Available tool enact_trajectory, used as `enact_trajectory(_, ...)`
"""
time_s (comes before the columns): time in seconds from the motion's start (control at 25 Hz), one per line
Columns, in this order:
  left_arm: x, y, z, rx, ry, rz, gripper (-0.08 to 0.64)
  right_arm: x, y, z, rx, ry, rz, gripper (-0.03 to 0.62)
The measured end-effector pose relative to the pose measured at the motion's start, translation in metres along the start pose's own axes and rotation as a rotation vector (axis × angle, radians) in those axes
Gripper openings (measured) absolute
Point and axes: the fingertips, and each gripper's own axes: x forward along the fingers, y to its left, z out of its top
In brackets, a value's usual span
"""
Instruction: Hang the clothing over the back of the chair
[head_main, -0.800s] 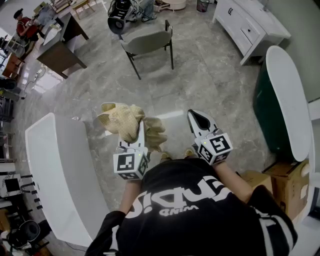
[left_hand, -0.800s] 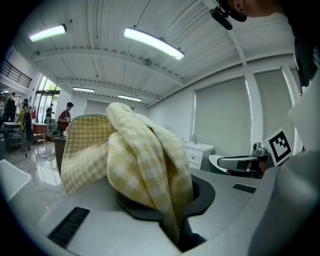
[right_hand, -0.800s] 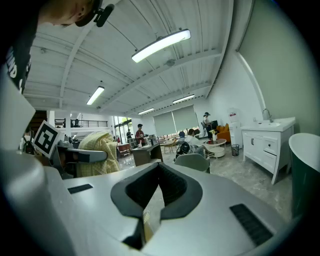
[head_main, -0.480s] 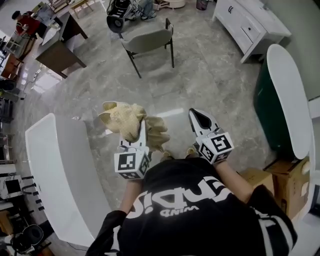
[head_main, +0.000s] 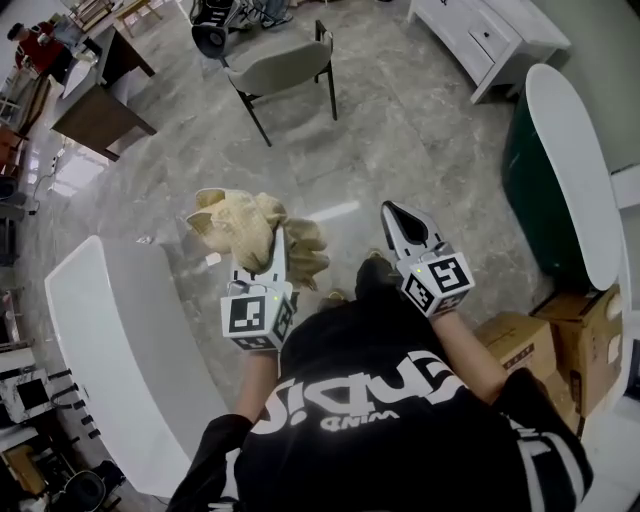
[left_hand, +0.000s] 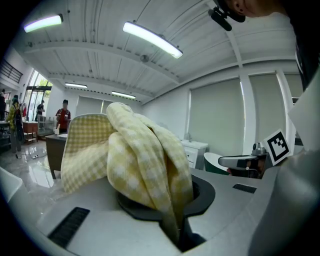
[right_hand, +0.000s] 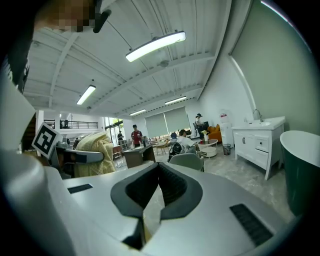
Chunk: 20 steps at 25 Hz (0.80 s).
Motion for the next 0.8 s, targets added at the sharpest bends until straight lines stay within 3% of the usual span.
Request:
enact_trajectory(0.44, 0.067, 0.026, 0.001, 0.008, 0.023, 0.006, 0.057, 0.059, -0.043, -0.004, 0.005, 0.021, 0.001, 0.014)
enact_trajectory(0.8, 0.163, 0.054, 0.038, -0.001, 0.038, 0.032, 0.057, 0.157, -0.104, 0.033, 0.011, 0.034, 0.047, 0.014)
